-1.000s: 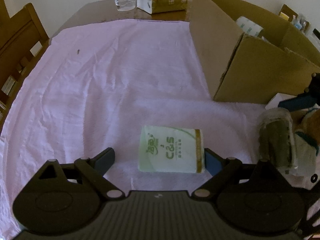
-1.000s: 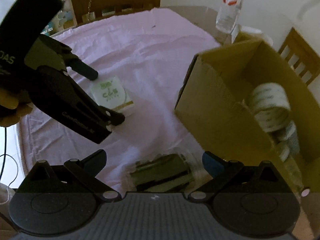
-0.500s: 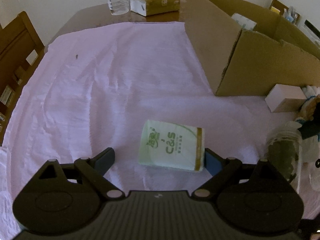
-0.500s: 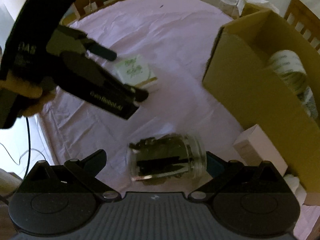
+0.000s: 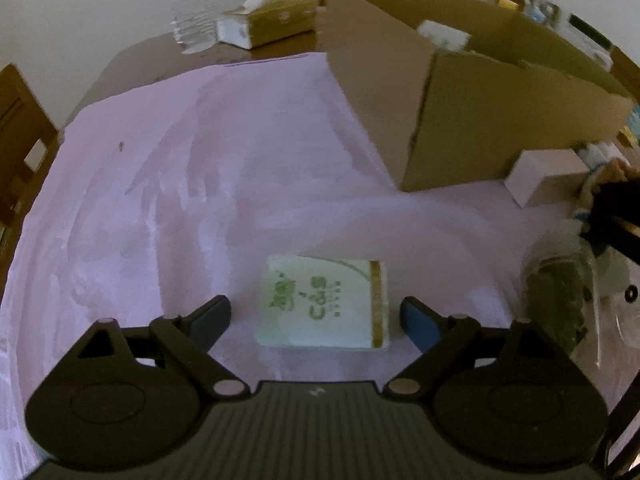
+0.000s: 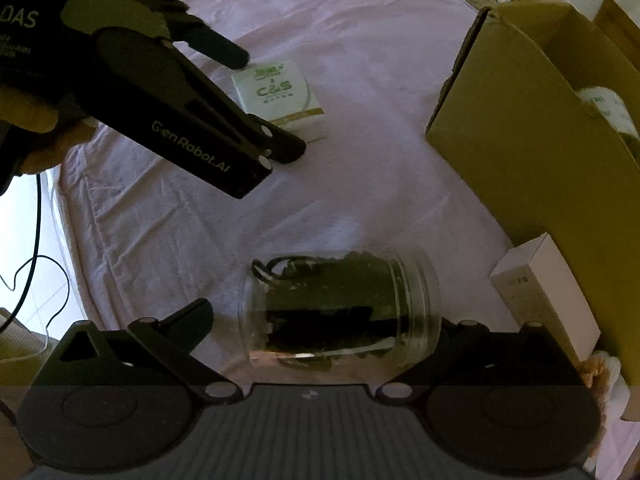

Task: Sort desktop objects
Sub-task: 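Close the left tool on the C&S tissue pack while the right reaches the leaf jar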

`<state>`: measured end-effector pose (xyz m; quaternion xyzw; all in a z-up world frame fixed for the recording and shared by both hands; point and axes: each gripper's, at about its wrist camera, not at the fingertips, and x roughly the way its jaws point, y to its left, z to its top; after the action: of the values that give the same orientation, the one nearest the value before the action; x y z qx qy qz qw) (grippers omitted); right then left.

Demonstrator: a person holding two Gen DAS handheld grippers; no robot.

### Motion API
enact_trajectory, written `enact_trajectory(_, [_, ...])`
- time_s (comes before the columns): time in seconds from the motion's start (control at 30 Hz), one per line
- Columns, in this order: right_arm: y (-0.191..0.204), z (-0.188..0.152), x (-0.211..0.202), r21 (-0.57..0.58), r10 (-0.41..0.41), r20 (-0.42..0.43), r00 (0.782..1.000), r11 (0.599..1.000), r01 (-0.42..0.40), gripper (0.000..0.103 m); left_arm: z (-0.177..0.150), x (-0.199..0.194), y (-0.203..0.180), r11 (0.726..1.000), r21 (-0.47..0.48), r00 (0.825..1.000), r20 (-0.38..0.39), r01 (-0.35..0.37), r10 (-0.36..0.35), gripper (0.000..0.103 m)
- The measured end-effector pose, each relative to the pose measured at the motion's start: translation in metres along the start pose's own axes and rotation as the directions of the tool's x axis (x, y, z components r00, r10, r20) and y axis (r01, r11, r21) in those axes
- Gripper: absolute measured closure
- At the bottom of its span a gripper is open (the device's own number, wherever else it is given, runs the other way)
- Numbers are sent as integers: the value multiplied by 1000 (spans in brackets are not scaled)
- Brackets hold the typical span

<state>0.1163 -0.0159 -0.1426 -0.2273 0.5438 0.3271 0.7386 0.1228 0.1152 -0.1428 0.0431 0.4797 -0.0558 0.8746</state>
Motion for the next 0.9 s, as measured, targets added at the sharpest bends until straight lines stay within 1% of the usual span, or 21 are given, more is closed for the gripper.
enact_trajectory(0.07, [0, -1, -1, -8, 2, 4, 1000, 1000, -2, 0, 1, 0, -1, 1000, -5, 1000, 3, 17, -17, 20])
enact_trajectory(0.1, [-1, -2, -1, -13, 4, 5, 1000, 1000, -4, 0, 2, 0, -2, 1000, -10, 1000, 5, 21, -21, 21])
enact_trajectory(0.23, [0, -2, -2, -39, 12, 11, 1000, 999, -12, 0, 2, -1, -5, 1000, -16, 1000, 19, 17, -16, 31])
enact_trajectory(0.43, [1, -2, -2, -59, 19, 6, 1000, 998, -19, 0, 3, 0, -3, 1000, -25, 1000, 24, 16, -15, 34])
enact_trajectory(0.57, [-2, 5, -1, -65, 19, -26, 999, 998, -20, 0, 3, 0, -1, 999, -29, 999, 28, 18, -17, 34])
enact_trajectory(0.6, [-3, 6, -1, -64, 18, -28, 999, 998, -20, 2, 3, 0, -1, 999, -30, 999, 29, 19, -18, 35])
enact_trajectory(0.67, [-4, 8, -3, -58, 15, -26, 1000, 998, -17, 10, 3, 0, 0, 999, -30, 999, 30, 19, -18, 35])
enact_trajectory(0.77, [-6, 10, -7, -50, 7, -28, 1000, 999, -8, 19, 2, -1, 3, 999, -31, 999, 31, 26, -25, 38])
enact_trajectory(0.83, [-6, 10, -9, -44, 3, -32, 999, 999, -5, 23, 3, -2, 4, 999, -30, 999, 29, 30, -29, 39])
enact_trajectory(0.9, [-5, 10, -10, -48, -3, -38, 999, 999, 1, 23, 4, -3, 4, 999, -27, 999, 22, 33, -33, 39])
